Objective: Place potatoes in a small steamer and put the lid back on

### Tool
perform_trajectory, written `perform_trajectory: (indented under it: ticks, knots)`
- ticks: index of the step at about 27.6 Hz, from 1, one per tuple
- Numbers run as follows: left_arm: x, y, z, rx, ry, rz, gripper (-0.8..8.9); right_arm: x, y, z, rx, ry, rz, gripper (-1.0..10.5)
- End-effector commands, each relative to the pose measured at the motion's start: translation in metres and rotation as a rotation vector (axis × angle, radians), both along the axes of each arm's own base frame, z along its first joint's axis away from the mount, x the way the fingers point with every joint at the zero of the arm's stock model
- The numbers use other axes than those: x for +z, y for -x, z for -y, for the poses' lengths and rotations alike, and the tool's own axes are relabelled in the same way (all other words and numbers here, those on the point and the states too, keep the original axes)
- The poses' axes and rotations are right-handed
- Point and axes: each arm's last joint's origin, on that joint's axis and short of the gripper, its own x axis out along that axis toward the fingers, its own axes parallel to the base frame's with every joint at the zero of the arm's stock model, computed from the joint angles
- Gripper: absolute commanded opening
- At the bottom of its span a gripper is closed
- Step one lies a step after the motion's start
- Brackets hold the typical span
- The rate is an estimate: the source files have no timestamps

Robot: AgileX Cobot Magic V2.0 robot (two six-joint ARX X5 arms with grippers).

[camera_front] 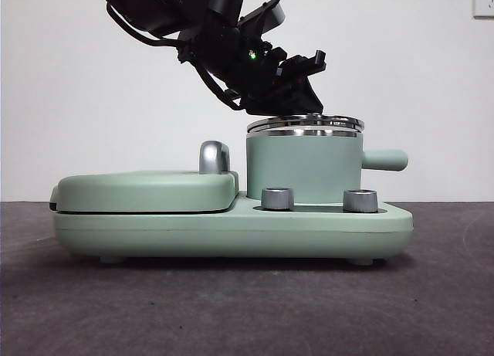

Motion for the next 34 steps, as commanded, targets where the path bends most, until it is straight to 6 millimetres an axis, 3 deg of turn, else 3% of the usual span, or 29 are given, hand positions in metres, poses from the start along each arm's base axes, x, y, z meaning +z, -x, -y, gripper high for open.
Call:
perform_trajectory:
  ticks: [1,19,32,34]
  knots:
    - [-0.001,-0.0004,0.0058,-0.023,-0.009,0.035,0.09,0.0032,-0.0018,-0.0014,-0.003,-0.011,0.008,2.4]
    - [-0.0071,-0.0027,0.002,-0.035,-0.085,0.052,0.12,0.0018,-0.0075,-0.0038,-0.002,-0.007,-0.003,2.4]
    - [-0.0077,-0.0027,0.002,-0.034,-0.085,0.046,3.51,0.0017,-0.0073,-0.0038,-0.001,-0.007,-0.005,2.4]
    - [-0.0076,-0.0022,0.0027,-0.035,-0.082,0.044,3.68,0.0016,-0.0072,-0.0037,-0.001,-0.006,-0.006,2.4]
